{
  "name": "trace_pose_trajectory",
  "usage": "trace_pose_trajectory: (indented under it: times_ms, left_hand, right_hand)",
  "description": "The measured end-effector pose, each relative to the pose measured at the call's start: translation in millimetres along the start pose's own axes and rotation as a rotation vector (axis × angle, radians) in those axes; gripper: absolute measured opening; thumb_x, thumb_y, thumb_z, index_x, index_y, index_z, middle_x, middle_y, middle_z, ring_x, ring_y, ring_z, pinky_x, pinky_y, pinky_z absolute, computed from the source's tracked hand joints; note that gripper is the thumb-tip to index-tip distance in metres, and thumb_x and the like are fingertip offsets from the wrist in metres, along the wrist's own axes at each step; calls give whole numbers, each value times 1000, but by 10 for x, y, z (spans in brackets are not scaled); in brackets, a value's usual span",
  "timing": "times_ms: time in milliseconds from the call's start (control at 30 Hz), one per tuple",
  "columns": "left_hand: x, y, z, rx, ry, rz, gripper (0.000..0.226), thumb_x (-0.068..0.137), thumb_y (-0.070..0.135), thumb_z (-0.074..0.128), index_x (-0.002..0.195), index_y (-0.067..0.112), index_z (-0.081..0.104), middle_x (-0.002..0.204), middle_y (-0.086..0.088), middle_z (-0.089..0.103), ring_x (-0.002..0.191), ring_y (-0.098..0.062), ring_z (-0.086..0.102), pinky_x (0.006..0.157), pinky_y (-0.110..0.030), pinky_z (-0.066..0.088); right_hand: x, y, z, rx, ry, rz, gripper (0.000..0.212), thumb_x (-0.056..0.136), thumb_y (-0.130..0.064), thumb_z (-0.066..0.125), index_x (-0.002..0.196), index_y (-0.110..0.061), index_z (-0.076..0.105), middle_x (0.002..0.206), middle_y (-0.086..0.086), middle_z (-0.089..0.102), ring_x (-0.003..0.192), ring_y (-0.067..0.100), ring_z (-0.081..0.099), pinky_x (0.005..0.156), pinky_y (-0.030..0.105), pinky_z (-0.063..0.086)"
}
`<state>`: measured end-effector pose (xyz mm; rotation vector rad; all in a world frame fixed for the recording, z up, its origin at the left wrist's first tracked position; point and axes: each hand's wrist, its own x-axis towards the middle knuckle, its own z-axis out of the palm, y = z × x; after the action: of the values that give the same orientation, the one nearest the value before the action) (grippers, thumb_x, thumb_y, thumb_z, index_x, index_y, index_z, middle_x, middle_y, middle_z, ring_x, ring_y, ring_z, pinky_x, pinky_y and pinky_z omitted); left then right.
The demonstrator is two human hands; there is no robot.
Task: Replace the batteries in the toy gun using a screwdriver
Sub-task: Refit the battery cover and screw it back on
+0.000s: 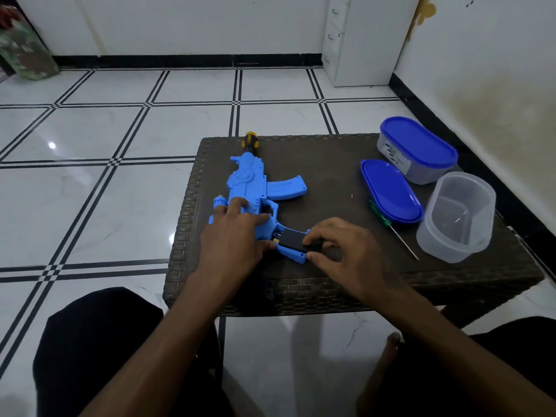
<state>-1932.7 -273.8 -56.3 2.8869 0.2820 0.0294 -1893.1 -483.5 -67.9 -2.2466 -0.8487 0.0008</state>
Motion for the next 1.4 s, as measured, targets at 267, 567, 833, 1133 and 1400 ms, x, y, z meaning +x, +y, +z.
trace_pose_trajectory:
  times_ms: [267,567,833,1133,1400]
  left_hand:
    - [-8,-8,-5,3,0,1,60,81,55,65,137,41,49,147,4,32,132,-25,33,98,-41,42]
    - [0,9,-17,23,-18,8,60,81,55,65,137,40,48,148,3,31,134,-26,32,100,-42,41]
    - [4,-1,-7,48,-22,22,60,82,55,63,138,40,47,147,1,32,133,-27,33,101,-42,42]
    - [12,5,-14,62,-30,22,61,83,55,62,140,40,45,149,2,30,134,-27,31,100,-41,41]
    - [5,8,-20,59,-33,23,62,83,55,62,141,39,45,149,1,30,135,-27,30,101,-42,41]
  right_hand:
    - [-14,21,-91,-93,-24,-25,27,78,-18,80,105,-19,76,106,-2,67,94,9,64,84,25,55]
    - [42,8,-134,-146,-140,26,30,83,-24,75,114,-22,73,114,-2,66,103,8,60,90,15,44]
    - [190,-122,-68,-239,-190,-38,27,89,-25,69,115,-22,72,113,0,66,105,16,56,87,21,35]
    - [205,-62,-78,-270,-258,-80,30,91,-22,66,121,-22,70,122,0,63,110,17,54,87,19,34]
    - [229,43,-130,-283,-311,-109,35,94,-15,59,126,-27,65,128,-5,58,115,13,48,88,18,30]
